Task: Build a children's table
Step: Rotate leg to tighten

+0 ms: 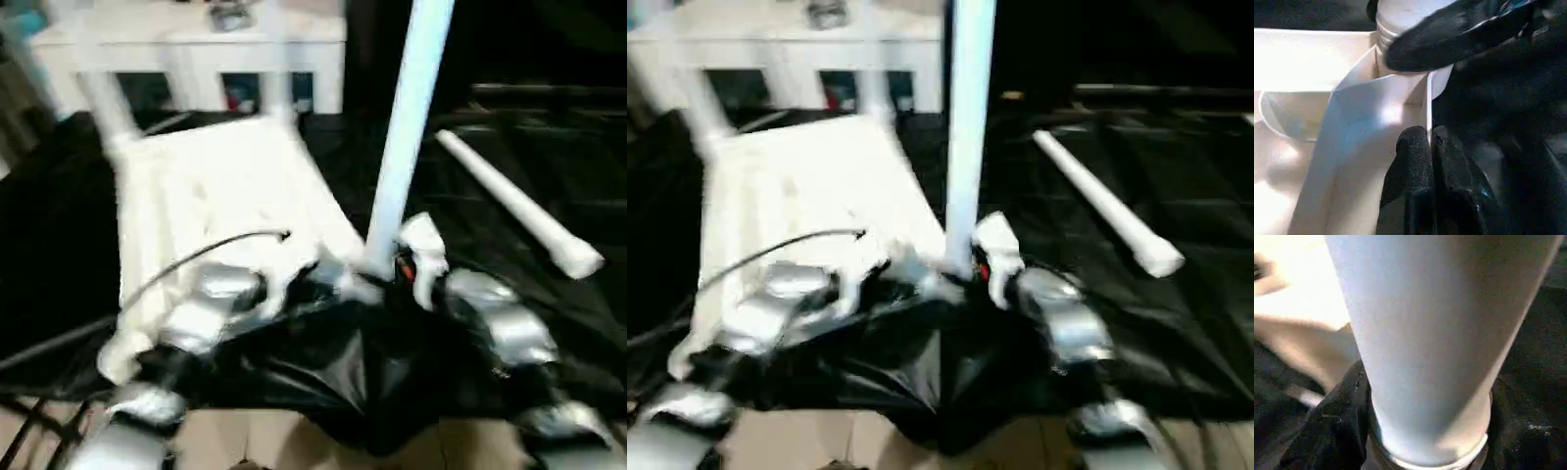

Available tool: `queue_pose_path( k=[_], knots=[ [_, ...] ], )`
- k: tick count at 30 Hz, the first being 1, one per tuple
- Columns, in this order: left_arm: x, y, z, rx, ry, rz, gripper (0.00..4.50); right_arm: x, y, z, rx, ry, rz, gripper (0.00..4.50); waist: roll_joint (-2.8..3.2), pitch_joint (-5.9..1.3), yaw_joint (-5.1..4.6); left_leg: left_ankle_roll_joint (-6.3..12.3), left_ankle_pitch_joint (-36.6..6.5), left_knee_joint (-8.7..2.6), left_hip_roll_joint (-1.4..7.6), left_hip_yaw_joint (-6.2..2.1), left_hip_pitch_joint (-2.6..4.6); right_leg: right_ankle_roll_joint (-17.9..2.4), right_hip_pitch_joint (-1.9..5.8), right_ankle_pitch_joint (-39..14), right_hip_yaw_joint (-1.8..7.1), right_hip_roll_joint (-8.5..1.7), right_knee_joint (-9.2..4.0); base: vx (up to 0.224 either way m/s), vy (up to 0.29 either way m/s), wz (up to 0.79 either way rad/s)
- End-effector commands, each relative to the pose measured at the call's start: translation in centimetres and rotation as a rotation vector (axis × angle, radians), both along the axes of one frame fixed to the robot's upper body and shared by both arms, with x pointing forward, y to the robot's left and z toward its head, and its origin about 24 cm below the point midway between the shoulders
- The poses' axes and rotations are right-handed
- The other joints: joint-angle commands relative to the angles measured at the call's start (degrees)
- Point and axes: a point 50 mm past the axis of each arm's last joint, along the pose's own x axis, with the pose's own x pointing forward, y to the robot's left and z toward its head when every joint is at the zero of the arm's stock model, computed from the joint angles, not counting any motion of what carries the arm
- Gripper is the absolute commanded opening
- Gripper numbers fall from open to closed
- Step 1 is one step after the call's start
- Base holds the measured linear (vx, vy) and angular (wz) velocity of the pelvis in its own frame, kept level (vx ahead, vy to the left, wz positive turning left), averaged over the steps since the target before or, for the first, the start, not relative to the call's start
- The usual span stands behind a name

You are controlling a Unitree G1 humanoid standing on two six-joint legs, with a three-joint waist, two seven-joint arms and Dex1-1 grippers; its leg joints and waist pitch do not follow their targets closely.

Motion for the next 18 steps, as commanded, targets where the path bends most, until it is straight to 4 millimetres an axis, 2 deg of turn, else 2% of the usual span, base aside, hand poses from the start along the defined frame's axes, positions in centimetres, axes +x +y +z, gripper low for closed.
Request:
queue_pose_path(
  k=[1, 2, 3, 5, 6, 7, 8, 9, 12, 15, 16, 17, 18],
  knots=[
    [0.4, -2.7, 2.0, -0.065, -0.061, -0.038, 0.0, -0.5, 2.3, -1.6, -0.001, 0.08, 0.015, 2.72, -0.87, -3.41, -0.06, 0.61, -16.9, -4.54, 2.54, -1.27, 1.07, -10.0, 2.16, -22.9, 2.3, -3.98, -5.22, 0.0, 0.0, 0.0],
    [0.7, -3.1, 2.1, -0.07, -0.062, 0.006, 0.0, -0.3, 2.4, -1.8, 0.0, 0.09, -0.043, 2.72, -1.02, -3.53, -0.17, 1.15, -15.9, -4.42, 2.4, -1.17, 0.93, -10.0, 2.24, -21.9, 2.29, -3.94, -5.18, 0.0, 0.0, 0.0],
    [1.0, -3.5, 2.2, -0.077, -0.063, 0.048, 0.0, 0.0, 2.5, -2.0, -0.006, 0.095, -0.1, 2.72, -0.89, -3.53, -0.14, 1.32, -15.6, -4.38, 2.4, -1.13, 1.05, -10.2, 2.07, -21.5, 2.35, -3.92, -5.19, 0.0, 0.0, 0.0],
    [1.0, -4.2, 2.2, -0.081, -0.075, 0.067, 0.0, 0.3, 2.7, -2.0, -0.002, 0.09, -0.14, 2.72, -0.87, -3.67, -0.04, 1.71, -14.1, -4.25, 2.35, -1.12, 0.91, -10.9, 2.32, -19.6, 2.3, -3.94, -4.97, 0.0, 0.0, 0.0],
    [0.9, -4.7, 2.2, -0.082, -0.084, 0.061, 0.0, 0.4, 2.9, -2.0, 0.012, 0.085, -0.159, 3.28, -0.87, -3.65, -0.17, 2.02, -13.4, -4.26, 2.4, -1.04, 0.72, -11.0, 2.31, -18.4, 2.33, -3.87, -4.97, 0.0, 0.0, 0.0],
    [0.9, -4.8, 2.1, -0.082, -0.084, 0.055, 0.0, 0.4, 3.0, -2.0, 0.015, 0.085, -0.161, 3.42, -0.76, -3.76, -0.01, 2.27, -13.1, -4.18, 2.43, -1.01, 0.87, -11.3, 2.34, -17.4, 2.32, -3.92, -4.95, 0.0, 0.0, 0.0],
    [0.5, -5.2, 1.9, -0.074, -0.096, 0.012, 0.0, 0.4, 3.2, -1.9, 0.026, 0.081, -0.148, 3.42, -0.55, -3.82, 0.04, 2.73, -12.5, -4.16, 2.37, -1.07, 0.67, -11.4, 2.54, -16.3, 2.3, -3.93, -4.73, 0.0, 0.0, 0.0],
    [0.5, -5.2, 1.9, -0.074, -0.096, 0.012, 0.0, 0.4, 3.2, -1.9, 0.026, 0.081, -0.148, 3.45, -0.61, -3.87, 0.03, 2.99, -12.2, -4.13, 2.41, -1.03, 0.64, -11.5, 2.54, -15.7, 2.32, -3.9, -4.75, 0.0, 0.0, 0.0],
    [0.5, -5.3, 1.8, -0.06, -0.104, -0.003, 0.0, 0.6, 3.1, -1.3, 0.012, 0.025, -0.138, 3.87, -0.59, -3.94, 0.14, 3.56, -11.7, -4.09, 2.51, -0.99, 0.67, -12.1, 2.61, -13.7, 2.27, -3.89, -4.47, 0.0, 0.0, 0.0],
    [0.5, -5.3, 1.8, -0.058, -0.105, -0.003, 0.0, 0.6, 3.1, -1.1, 0.01, 0.013, -0.133, 3.86, -0.54, -3.86, 0.11, 3.52, -12.4, -4.13, 2.53, -0.96, 0.79, -12.3, 2.55, -14.2, 2.28, -3.85, -4.55, 0.0, 0.0, 0.0],
    [0.6, -5.2, 1.7, -0.051, -0.113, 0.003, 0.0, 0.6, 2.5, -0.6, 0.011, -0.008, -0.127, 3.86, -0.99, -3.81, 0.05, 3.48, -12.7, -4.17, 2.52, -0.91, 0.76, -12.2, 2.58, -14.9, 2.29, -3.84, -4.63, 0.0, 0.0, 0.0],
    [0.7, -5.2, 1.7, -0.045, -0.119, 0.014, 0.0, 0.6, 1.9, -0.1, 0.012, -0.023, -0.128, 3.86, -0.75, -3.8, 0.35, 3.5, -12.7, -4.14, 2.56, -0.9, 0.99, -11.8, 2.48, -15.4, 2.35, -3.78, -4.7, 0.0, 0.0, 0.0],
    [0.8, -5.1, 1.6, -0.038, -0.126, 0.029, 0.0, 0.5, 0.6, 0.5, 0.009, -0.039, -0.124, 3.86, -1.14, -3.83, 0.56, 3.66, -12.4, -4.02, 2.57, -0.71, 1.16, -11.8, 2.35, -14.8, 2.47, -3.75, -4.75, 0.0, 0.0, 0.0]
  ],
)
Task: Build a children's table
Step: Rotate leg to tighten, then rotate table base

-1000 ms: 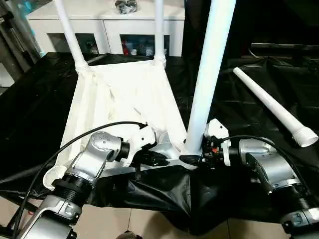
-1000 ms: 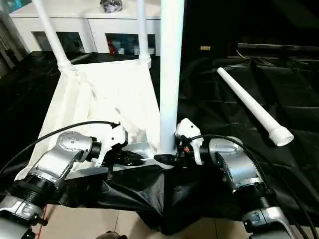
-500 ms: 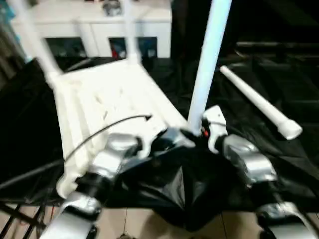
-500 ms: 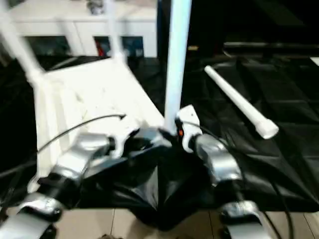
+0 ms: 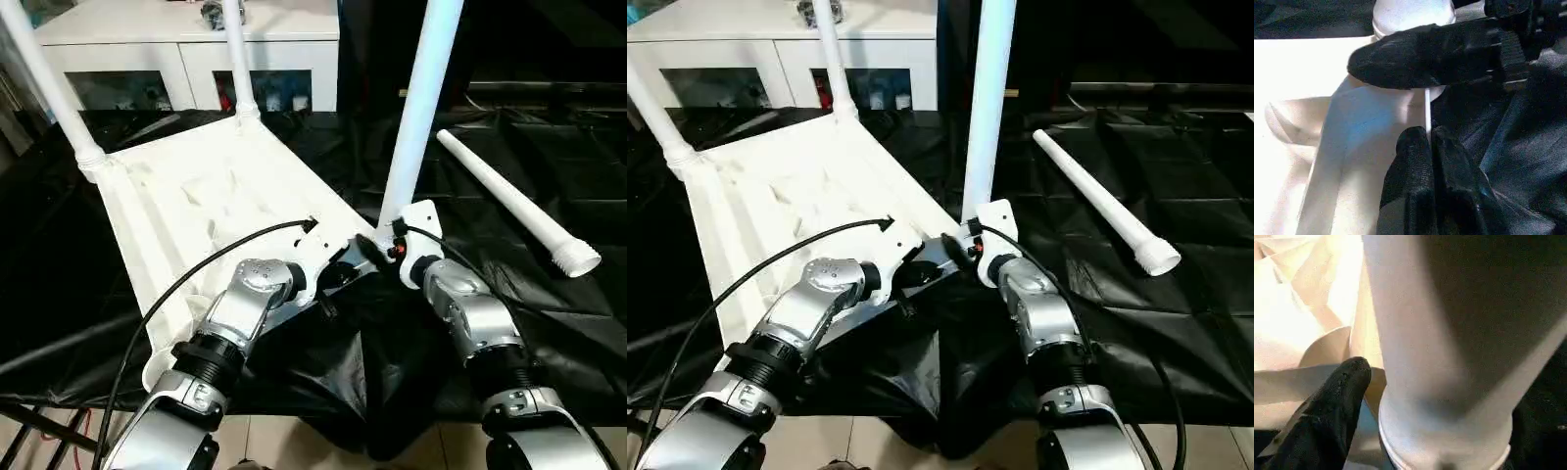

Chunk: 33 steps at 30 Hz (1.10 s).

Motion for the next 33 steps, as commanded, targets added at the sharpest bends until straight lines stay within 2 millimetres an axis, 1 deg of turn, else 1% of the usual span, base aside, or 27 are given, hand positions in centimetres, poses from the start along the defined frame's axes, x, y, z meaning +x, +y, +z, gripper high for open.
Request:
queue_pose_path(
  k=[1, 2, 3, 4, 5, 6, 7, 11, 12, 13, 14, 15, 17, 19, 20, 21, 22, 23, 24, 25, 27, 28, 29, 30, 31, 32, 33],
  knots=[
    [0.2, -1.9, 1.3, -0.045, -0.071, -0.032, 0.0, -0.9, -0.5, 0.8, 0.025, -0.003, 0.095, 3.86, -1.17, -3.71, 0.18, 3.88, -12.1, -4.01, 2.61, -0.75, 1.29, -11.4, 2.5, -14.8, 2.48, -3.75, -4.68, 0.0, 0.0, 0.0],
    [0.3, -1.8, 1.3, -0.047, -0.074, -0.015, 0.0, -1.1, -1.5, 1.3, 0.027, -0.01, 0.098, 3.86, -1.25, -3.73, 0.72, 4.31, -11.1, -3.97, 2.75, -0.71, 1.26, -11.0, 2.73, -13.6, 2.57, -3.65, -4.47, 0.0, 0.0, 0.0],
    [0.4, -1.8, 1.3, -0.053, -0.077, 0.005, 0.0, -1.5, -2.8, 1.9, 0.022, -0.021, 0.105, 3.86, -0.83, -3.8, 0.91, 4.56, -10.7, -3.94, 2.73, -0.77, 1.29, -11.0, 2.75, -12.9, 2.56, -3.71, -4.4, 0.0, 0.0, 0.0],
    [0.4, -1.7, 1.3, -0.057, -0.077, 0.009, 0.0, -1.8, -3.6, 2.2, 0.015, -0.03, 0.111, 3.86, -1.26, -3.93, 1.15, 5.22, -9.8, -3.81, 2.73, -0.75, 1.07, -10.9, 2.94, -11.5, 2.54, -3.74, -4.29, 0.0, 0.0, 0.0],
    [0.4, -1.7, 1.4, -0.059, -0.08, 0.009, 0.0, -2.1, -4.3, 2.5, 0.004, -0.034, 0.124, 3.86, -1.4, -3.98, 1.16, 5.5, -9.1, -3.79, 2.68, -0.78, 0.85, -10.9, 3.11, -10.6, 2.48, -3.79, -4.12, 0.0, 0.0, 0.0],
    [0.5, -1.6, 1.3, -0.054, -0.088, 0.014, 0.0, -2.5, -4.9, 2.7, -0.014, -0.037, 0.142, 3.86, -0.89, -3.92, 1.09, 6.27, -8.8, -3.72, 2.57, -0.82, 0.61, -10.9, 3.08, -10.4, 2.31, -3.8, -4.36, 0.0, 0.0, 0.0],
    [0.5, -1.6, 1.3, -0.052, -0.097, 0.017, 0.0, -3.1, -5.6, 2.9, -0.035, -0.033, 0.18, 3.86, -1.09, -3.99, 1.01, 6.28, -8.8, -3.61, 2.54, -0.82, 0.63, -11.0, 3.05, -10.5, 2.32, -3.87, -4.27, 0.0, 0.0, 0.0],
    [0.6, -1.6, 1.3, -0.052, -0.105, 0.02, 0.0, -3.7, -6.1, 3.0, -0.049, -0.026, 0.216, 3.86, -1.32, -3.85, 0.91, 6.51, -9.9, -3.53, 2.34, -0.79, 0.53, -10.9, 2.95, -14.7, 2.12, -3.9, -4.77, 0.0, 0.0, 0.0],
    [0.7, -1.5, 1.4, -0.059, -0.115, 0.026, 0.0, -4.4, -6.5, 3.2, -0.048, -0.015, 0.262, 3.86, -0.36, -3.83, 0.98, 6.41, -10.2, -3.56, 2.31, -0.94, 0.6, -10.8, 2.93, -15.2, 2.07, -3.86, -4.77, 0.0, 0.0, 0.0],
    [0.8, -1.4, 1.7, -0.069, -0.129, 0.033, 0.0, -5.0, -6.6, 3.3, -0.046, -0.003, 0.295, 3.86, -0.79, -3.86, 1.05, 6.7, -11.0, -3.58, 2.51, -0.96, 0.79, -10.1, 3.06, -15.1, 2.12, -3.67, -5.06, 0.0, 0.0, 0.0],
    [0.9, -1.3, 1.8, -0.078, -0.143, 0.041, 0.45, -5.5, -6.7, 3.4, -0.043, 0.01, 0.322, 3.86, -0.85, -3.92, 0.99, 6.87, -10.4, -3.56, 2.47, -0.97, 0.56, -10.4, 3.1, -14.1, 2.14, -3.71, -4.8, 0.0, 0.0, 0.0],
    [1.1, -1.0, 2.4, -0.087, -0.173, 0.052, 0.45, -5.8, -6.4, 3.2, -0.048, 0.027, 0.338, 3.86, -0.39, -3.95, 1.08, 7.12, -9.7, -3.52, 2.37, -1.07, 0.38, -10.5, 3.22, -13.4, 2.06, -3.75, -4.7, 0.0, 0.0, 0.0],
    [1.2, -0.3, 3.2, -0.09, -0.21, 0.069, 0.56, -5.7, -5.9, 2.7, -0.055, 0.045, 0.323, 3.86, -0.53, -4.09, 0.95, 7.62, -8.8, -3.4, 2.38, -1.08, 0.13, -11.2, 3.24, -12.3, 1.9, -3.84, -4.55, 0.0, 0.0, 0.0],
    [1.7, 1.5, 4.4, -0.041, -0.291, 0.157, 0.77, -4.8, -4.9, 2.0, -0.056, 0.058, 0.245, 3.86, -0.49, -4.02, 0.6, 6.91, -9.3, -3.57, 2.63, -1.21, 0.28, -11.8, 2.96, -13.2, 1.78, -3.89, -4.39, 0.0, 0.0, 0.0],
    [1.9, 2.6, 5.2, -0.009, -0.335, 0.208, 0.92, -4.4, -4.4, 1.6, -0.054, 0.069, 0.214, 3.86, -0.95, -3.83, -0.09, 6.5, -9.7, -3.68, 2.37, -1.19, -0.14, -11.7, 3.06, -14.6, 1.6, -3.76, -4.43, 0.0, 0.0, 0.0],
    [2.0, 3.2, 5.5, 0.007, -0.356, 0.232, 0.92, -4.2, -4.1, 1.5, -0.054, 0.074, 0.203, 3.86, -0.72, -3.77, -0.29, 5.96, -10.0, -3.79, 2.4, -1.36, -0.16, -11.4, 3.1, -15.8, 1.52, -3.81, -4.27, 0.0, 0.0, 0.0],
    [2.2, 5.8, 6.8, 0.07, -0.413, 0.346, 0.92, -3.9, -2.9, 1.2, -0.046, 0.082, 0.206, 3.86, -0.45, -3.68, -0.71, 4.83, -11.4, -3.72, 2.38, -1.36, 0.32, -10.5, 2.75, -19.1, 1.61, -3.77, -4.54, 0.0, 0.0, 0.0],
    [2.2, 5.8, 6.8, 0.07, -0.413, 0.346, 0.92, -3.9, -2.9, 1.2, -0.046, 0.082, 0.206, 3.86, -0.42, -3.65, -0.95, 4.58, -11.4, -3.79, 2.39, -1.43, 0.18, -10.3, 2.79, -19.2, 1.64, -3.73, -4.53, 0.0, 0.0, 0.0],
    [2.1, 7.2, 7.4, 0.1, -0.434, 0.405, 0.92, -3.8, -2.3, 1.0, -0.039, 0.089, 0.216, 3.86, -0.28, -3.56, -0.97, 4.39, -11.4, -3.8, 2.29, -1.37, 0.18, -9.8, 2.72, -19.8, 1.64, -3.6, -4.72, 0.0, 0.0, 0.0],
    [1.9, 8.8, 8.0, 0.139, -0.446, 0.468, 0.92, -3.7, -1.6, 0.9, -0.037, 0.096, 0.231, 3.86, -0.67, -3.64, -0.82, 3.99, -11.1, -3.81, 2.45, -1.41, 0.44, -9.9, 2.63, -19.2, 1.78, -3.63, -4.42, 0.0, 0.0, 0.0],
    [1.5, 10.6, 8.3, 0.186, -0.465, 0.526, 0.92, -3.8, -1.0, 0.9, -0.038, 0.105, 0.248, 3.86, -0.06, -3.79, -0.69, 3.82, -10.0, -3.77, 2.63, -1.4, 0.74, -10.2, 2.38, -16.7, 1.88, -3.41, -4.23, 0.0, 0.0, 0.0],
    [1.1, 12.0, 8.5, 0.238, -0.477, 0.578, 0.92, -3.7, -0.6, 0.9, -0.035, 0.111, 0.257, 3.86, -1.14, -3.67, -0.83, 4.2, -9.3, -3.88, 2.56, -1.25, 0.46, -10.4, 2.48, -15.0, 1.9, -3.17, -4.25, 0.0, 0.0, 0.0],
    [1.1, 12.0, 8.5, 0.238, -0.477, 0.578, 0.92, -3.7, -0.6, 0.9, -0.035, 0.111, 0.257, 3.86, -0.31, -3.89, -0.37, 4.01, -8.8, -3.86, 2.72, -1.41, 0.76, -11.0, 2.41, -13.4, 2.01, -3.4, -3.75, 0.0, 0.0, 0.0],
    [0.5, 13.3, 8.6, 0.282, -0.468, 0.62, 0.92, -3.6, -0.3, 0.9, -0.034, 0.116, 0.258, 3.86, -0.74, -3.81, -0.38, 3.78, -9.0, -3.94, 2.81, -1.31, 0.79, -11.5, 2.32, -12.4, 2.04, -3.36, -3.79, 0.0, 0.0, 0.0],
    [-0.2, 14.7, 8.4, 0.336, -0.442, 0.67, 0.92, -3.4, 0.0, 0.8, -0.037, 0.12, 0.257, 3.86, -0.49, -3.9, -0.3, 3.59, -8.7, -3.94, 2.89, -1.43, 0.81, -12.0, 2.42, -11.2, 2.09, -3.48, -3.41, 0.0, 0.0, 0.0],
    [-0.6, 15.6, 8.4, 0.368, -0.425, 0.704, 0.92, -3.3, 0.1, 0.7, -0.039, 0.122, 0.255, 3.86, -0.98, -3.67, -0.41, 3.61, -8.9, -4.09, 2.86, -1.31, 0.71, -12.4, 2.27, -10.4, 2.08, -3.37, -3.56, 0.0, 0.0, 0.0],
    [-0.6, 15.6, 8.4, 0.368, -0.425, 0.704, 0.92, -3.3, 0.1, 0.7, -0.039, 0.122, 0.255, 3.86, -0.69, -3.62, -0.29, 3.13, -9.9, -4.17, 2.79, -1.35, 0.87, -12.6, 2.23, -11.0, 2.12, -3.41, -3.5, 0.0, 0.0, 0.0]
  ],
)
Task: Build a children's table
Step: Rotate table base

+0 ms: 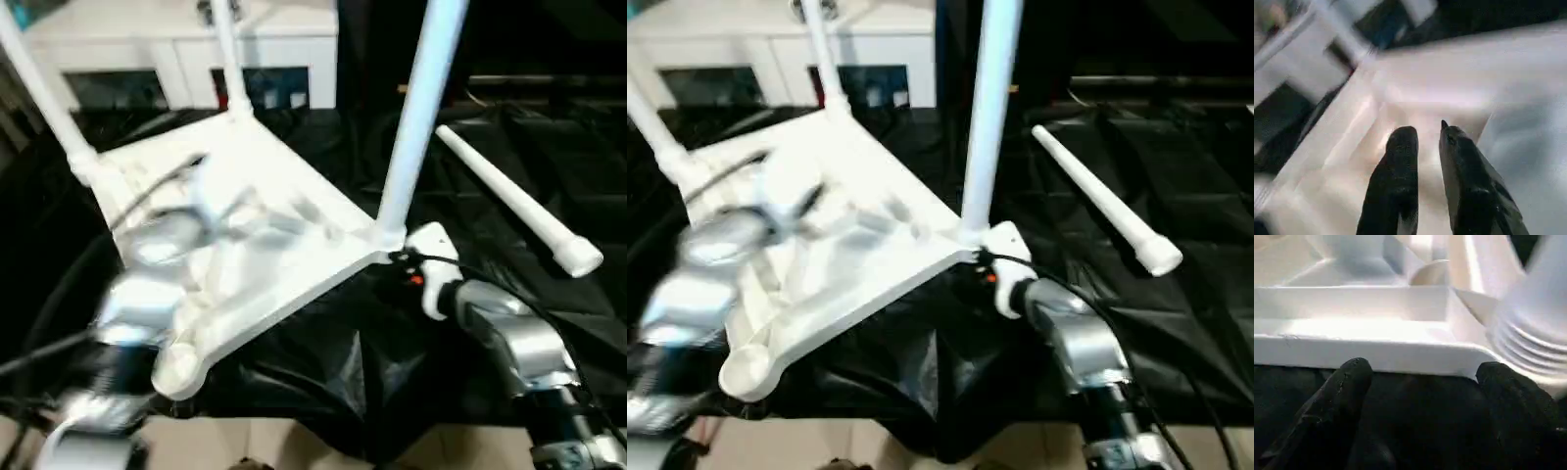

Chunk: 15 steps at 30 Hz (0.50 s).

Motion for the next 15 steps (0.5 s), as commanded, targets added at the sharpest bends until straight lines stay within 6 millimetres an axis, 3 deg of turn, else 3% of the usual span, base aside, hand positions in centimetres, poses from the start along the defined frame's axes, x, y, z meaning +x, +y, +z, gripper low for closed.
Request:
queue_pose_path(
  k=[1, 6, 7, 9, 11, 15],
  knots=[
    [-0.6, 1.5, 0.5, 0.03, 0.003, 0.08, 0.92, 0.4, 0.1, 0.1, -0.019, 0.001, -0.011, 3.86, -0.31, -3.79, 0.19, 2.76, -10.5, -4.08, 2.8, -0.97, 1.1, -12.7, 2.43, -11.3, 2.36, -3.33, -3.71, 0.0, 0.0, 0.0],
    [-1.9, 4.1, -0.1, 0.153, 0.066, 0.213, 0.92, 0.9, 0.3, -0.2, -0.048, 0.016, -0.046, 3.86, -0.47, -3.52, 0.32, 0.82, -14.1, -4.37, 2.69, -1.09, 1.42, -11.5, 2.14, -15.2, 2.56, -3.34, -4.02, 0.0, 0.0, 0.0],
    [-2.2, 4.6, -0.4, 0.181, 0.089, 0.232, 0.65, 1.0, 0.3, -0.2, -0.05, 0.017, -0.048, 3.86, -0.39, -3.54, 0.3, 0.6, -14.0, -4.42, 2.68, -1.19, 1.3, -11.3, 2.3, -15.0, 2.54, -3.38, -3.9, 0.0, 0.0, 0.0],
    [-2.7, 5.2, -0.9, 0.224, 0.134, 0.256, 0.55, 1.0, 0.3, -0.2, -0.05, 0.018, -0.049, 3.86, -0.34, -3.64, 0.31, 0.35, -14.1, -4.37, 2.64, -1.16, 1.43, -11.0, 2.15, -14.1, 2.65, -3.35, -3.89, 0.0, 0.0, 0.0],
    [-3.1, 5.3, -1.4, 0.228, 0.175, 0.254, 0.4, 0.9, 0.3, -0.2, -0.046, 0.02, -0.05, 3.69, -0.38, -3.62, 0.32, 0.37, -14.0, -4.45, 2.62, -1.22, 1.27, -11.1, 2.24, -13.7, 2.62, -3.35, -3.79, 0.0, 0.0, 0.0],
    [-4.3, 3.9, -3.9, 0.117, 0.356, 0.146, 0.05, 1.0, 0.3, -0.3, -0.03, 0.033, -0.068, 3.38, -0.4, -3.7, 0.55, 0.41, -13.5, -4.35, 2.53, -1.1, 1.37, -12.1, 2.13, -12.5, 2.71, -3.39, -3.7, 0.0, 0.0, 0.0]
  ],
)
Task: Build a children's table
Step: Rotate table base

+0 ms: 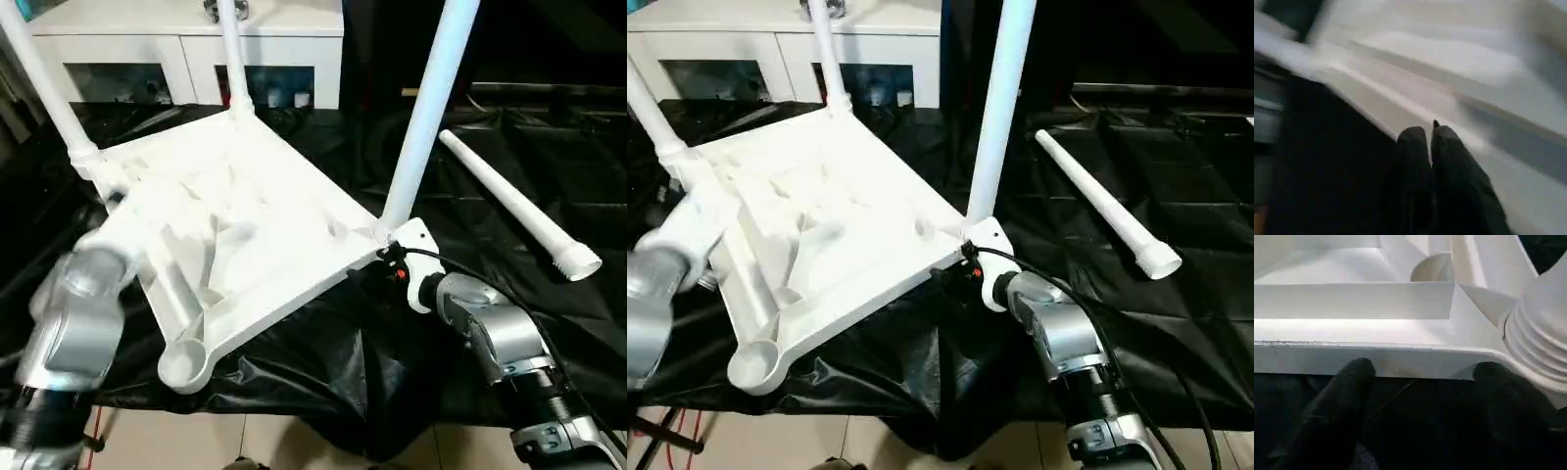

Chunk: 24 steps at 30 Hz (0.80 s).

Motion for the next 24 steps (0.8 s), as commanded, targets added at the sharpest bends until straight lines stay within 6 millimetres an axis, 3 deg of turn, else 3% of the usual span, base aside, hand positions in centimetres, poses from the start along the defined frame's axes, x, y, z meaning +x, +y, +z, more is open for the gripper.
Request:
queue_pose_path(
  k=[1, 2, 3, 4, 15, 20, 21, 22, 24],
  knots=[
    [-0.4, -1.1, -0.8, -0.05, 0.068, -0.06, 0.01, 0.2, 0.0, 0.1, 0.005, 0.004, -0.014, 3.23, 0.13, -3.69, 0.15, 0.54, -13.4, -4.41, 2.6, -1.11, 1.23, -12.1, 2.09, -12.3, 2.55, -3.38, -3.77, 0.0, 0.0, 0.0],
    [-0.6, -1.4, -1.2, -0.062, 0.091, -0.076, 0.0, 0.2, 0.0, 0.1, 0.005, 0.005, -0.014, 3.11, 0.08, -3.75, 0.16, 0.62, -12.9, -4.34, 2.56, -1.09, 1.13, -12.3, 2.23, -11.6, 2.57, -3.45, -3.69, 0.0, 0.0, 0.0],
    [-0.8, -1.7, -1.6, -0.08, 0.121, -0.101, 0.0, 0.2, 0.1, 0.0, 0.003, 0.006, -0.015, 3.11, 0.77, -3.8, 0.27, 0.49, -12.8, -4.33, 2.57, -1.21, 1.18, -12.3, 2.22, -11.2, 2.53, -3.47, -3.57, 0.0, 0.0, 0.0],
    [-1.0, -2.2, -1.9, -0.104, 0.147, -0.13, 0.0, 0.3, 0.2, -0.1, 0.001, 0.007, -0.018, 3.02, 0.33, -3.82, 0.11, 0.62, -12.7, -4.33, 2.53, -1.13, 1.12, -12.5, 2.36, -10.3, 2.5, -3.36, -3.64, 0.0, 0.0, 0.0],
    [-3.1, -5.7, -3.5, -0.246, 0.387, -0.402, 0.0, 1.0, 0.8, 0.0, 0.002, 0.0, -0.039, 2.08, 0.47, -3.61, -0.01, -0.3, -14.8, -4.48, 2.54, -1.12, 1.44, -12.5, 2.3, -12.6, 2.56, -3.36, -3.72, 0.0, 0.0, 0.0],
    [-1.8, -8.7, -2.9, -0.342, 0.323, -0.482, 0.0, 1.3, 0.9, 0.2, 0.003, -0.008, -0.045, 1.59, 0.6, -3.47, 0.17, -0.99, -16.5, -4.46, 2.49, -0.87, 1.92, -11.9, 1.9, -14.9, 2.74, -3.2, -4.22, 0.0, 0.0, 0.0],
    [-1.0, -10.0, -2.7, -0.373, 0.275, -0.491, 0.0, 1.3, 0.8, 0.3, 0.001, -0.012, -0.048, 1.59, 0.73, -3.47, 0.2, -1.27, -16.6, -4.54, 2.51, -0.99, 1.64, -11.6, 2.2, -14.8, 2.71, -3.25, -4.21, 0.0, 0.0, 0.0],
    [-0.7, -10.5, -2.6, -0.383, 0.254, -0.494, 0.0, 1.3, 0.8, 0.3, 0.0, -0.014, -0.051, 1.49, 0.48, -3.63, 0.3, -1.12, -16.1, -4.4, 2.4, -0.99, 1.57, -11.3, 2.36, -14.3, 2.7, -3.28, -4.25, 0.0, 0.0, 0.0],
    [0.1, -11.1, -2.6, -0.39, 0.204, -0.473, 0.0, 1.2, 0.5, 0.4, -0.003, -0.02, -0.063, 1.32, 0.56, -3.79, 0.27, -0.91, -15.0, -4.34, 2.37, -1.12, 1.2, -11.1, 2.74, -13.3, 2.61, -3.4, -4.13, 0.0, 0.0, 0.0]
  ],
)
